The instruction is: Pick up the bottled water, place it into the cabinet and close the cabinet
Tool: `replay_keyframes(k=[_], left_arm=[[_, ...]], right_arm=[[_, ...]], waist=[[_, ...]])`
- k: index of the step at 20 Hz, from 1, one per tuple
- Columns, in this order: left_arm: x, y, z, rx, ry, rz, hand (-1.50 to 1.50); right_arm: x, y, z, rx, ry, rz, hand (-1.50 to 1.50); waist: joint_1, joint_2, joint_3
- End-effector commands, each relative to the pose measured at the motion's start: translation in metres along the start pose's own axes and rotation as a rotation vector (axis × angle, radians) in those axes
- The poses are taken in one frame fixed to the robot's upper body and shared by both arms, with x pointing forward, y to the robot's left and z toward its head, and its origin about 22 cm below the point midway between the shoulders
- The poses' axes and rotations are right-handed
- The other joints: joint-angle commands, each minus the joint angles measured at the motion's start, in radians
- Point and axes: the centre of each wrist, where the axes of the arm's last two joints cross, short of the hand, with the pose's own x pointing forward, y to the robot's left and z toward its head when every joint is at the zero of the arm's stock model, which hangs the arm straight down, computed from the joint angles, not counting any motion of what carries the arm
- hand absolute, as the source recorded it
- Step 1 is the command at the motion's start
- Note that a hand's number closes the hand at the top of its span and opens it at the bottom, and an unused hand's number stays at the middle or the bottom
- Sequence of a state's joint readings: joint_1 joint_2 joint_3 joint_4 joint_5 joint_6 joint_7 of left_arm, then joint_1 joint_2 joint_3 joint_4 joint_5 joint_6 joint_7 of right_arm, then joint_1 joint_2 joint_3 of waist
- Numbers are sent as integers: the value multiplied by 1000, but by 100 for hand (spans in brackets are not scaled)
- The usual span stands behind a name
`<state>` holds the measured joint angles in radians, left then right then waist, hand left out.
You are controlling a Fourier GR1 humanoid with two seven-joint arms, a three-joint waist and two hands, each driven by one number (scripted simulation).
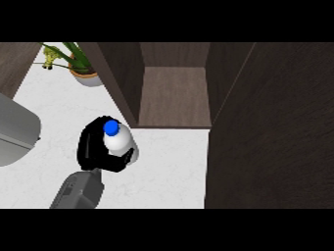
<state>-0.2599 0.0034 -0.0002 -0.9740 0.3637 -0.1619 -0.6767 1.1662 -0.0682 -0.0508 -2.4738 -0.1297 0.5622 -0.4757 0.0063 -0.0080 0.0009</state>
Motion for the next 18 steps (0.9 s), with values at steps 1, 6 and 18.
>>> replay_keyframes(k=[1, 6, 18], left_arm=[[18, -44, -7, -67, -9, 28, 150], [46, -89, -10, -121, -3, 31, 150], [97, -209, -34, -71, -8, -63, 150]], right_arm=[[19, 5, -12, -9, -74, -38, -150], [25, 4, -12, 18, -57, -6, -150], [1, -2, -20, 15, -70, -18, -150]], waist=[[4, 0, 0], [-7, 2, -1], [-23, 7, -1]])
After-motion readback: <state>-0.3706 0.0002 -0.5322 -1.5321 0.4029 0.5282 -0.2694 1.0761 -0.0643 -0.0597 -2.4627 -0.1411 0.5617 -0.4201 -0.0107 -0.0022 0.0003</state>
